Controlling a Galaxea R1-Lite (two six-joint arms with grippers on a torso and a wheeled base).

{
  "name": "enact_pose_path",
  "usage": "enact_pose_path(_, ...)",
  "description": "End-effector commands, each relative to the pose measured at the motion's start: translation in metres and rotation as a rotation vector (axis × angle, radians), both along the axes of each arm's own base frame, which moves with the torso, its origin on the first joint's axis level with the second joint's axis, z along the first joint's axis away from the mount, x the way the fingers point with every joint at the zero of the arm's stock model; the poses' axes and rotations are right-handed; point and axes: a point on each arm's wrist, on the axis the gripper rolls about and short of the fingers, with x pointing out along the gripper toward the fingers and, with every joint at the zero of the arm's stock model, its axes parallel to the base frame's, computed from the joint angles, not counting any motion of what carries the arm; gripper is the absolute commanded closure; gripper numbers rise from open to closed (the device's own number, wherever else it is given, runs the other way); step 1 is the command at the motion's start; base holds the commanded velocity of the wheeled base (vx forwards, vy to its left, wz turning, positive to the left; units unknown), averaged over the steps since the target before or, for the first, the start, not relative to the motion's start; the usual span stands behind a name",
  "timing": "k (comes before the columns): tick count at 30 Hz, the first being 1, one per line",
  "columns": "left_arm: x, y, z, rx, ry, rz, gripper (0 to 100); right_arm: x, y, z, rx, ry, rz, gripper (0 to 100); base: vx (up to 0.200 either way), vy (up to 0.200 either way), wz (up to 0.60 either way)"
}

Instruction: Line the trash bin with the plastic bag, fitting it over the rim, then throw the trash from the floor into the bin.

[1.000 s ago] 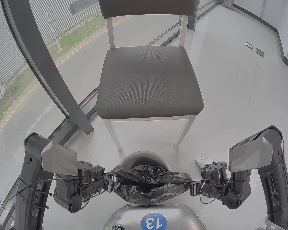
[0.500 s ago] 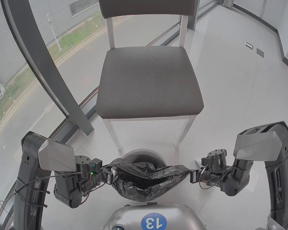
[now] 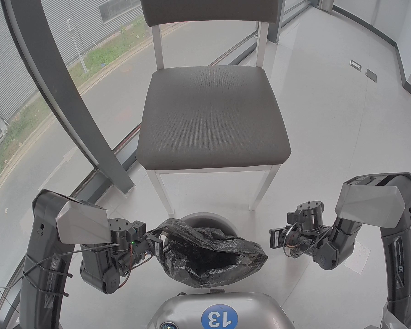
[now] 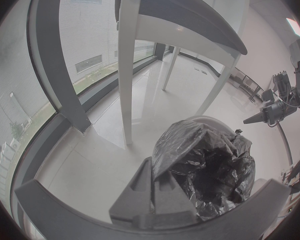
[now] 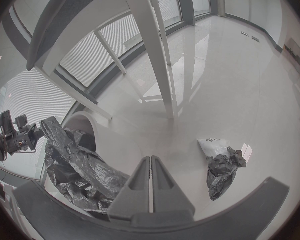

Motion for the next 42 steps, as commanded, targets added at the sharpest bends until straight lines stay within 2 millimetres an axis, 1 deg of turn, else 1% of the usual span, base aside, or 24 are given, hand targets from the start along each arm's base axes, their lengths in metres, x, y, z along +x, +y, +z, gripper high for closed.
enact_pose_path(1,0.004,-0.001,0.008,-0.029,-0.033,0.008,100,0.006,-0.002,0.005,0.014,-0.024,-0.004,100,0.0,0.0,0.0)
enact_pose_path(5,0.004,0.0,0.012,-0.051,-0.035,0.015,100,0.006,-0.003,0.013,0.026,-0.039,0.0,100,0.0,0.0,0.0)
enact_pose_path(10,0.005,-0.002,0.015,-0.058,-0.044,0.013,100,0.007,-0.003,0.017,0.031,-0.049,0.0,100,0.0,0.0,0.0)
enact_pose_path(15,0.01,-0.006,0.016,-0.063,-0.065,0.006,100,0.009,-0.007,0.016,0.045,-0.042,0.007,100,0.0,0.0,0.0)
enact_pose_path(26,0.022,-0.011,0.019,-0.099,-0.104,0.009,100,0.006,-0.008,0.013,0.04,-0.029,0.009,100,0.0,0.0,0.0)
enact_pose_path(27,0.023,-0.012,0.02,-0.113,-0.105,0.013,0,0.006,-0.008,0.013,0.04,-0.029,0.009,0,0.0,0.0,0.0)
enact_pose_path(30,0.025,-0.012,0.022,-0.144,-0.105,0.024,0,0.006,-0.008,0.012,0.041,-0.032,0.009,0,0.0,0.0,0.0)
enact_pose_path(37,0.026,-0.009,0.022,-0.145,-0.102,0.038,0,0.001,-0.004,0.013,0.036,-0.029,0.025,0,0.0,0.0,0.0)
enact_pose_path(42,0.024,-0.005,0.023,-0.136,-0.1,0.072,0,-0.006,0.015,0.027,0.039,-0.072,0.085,0,0.0,0.0,0.0)
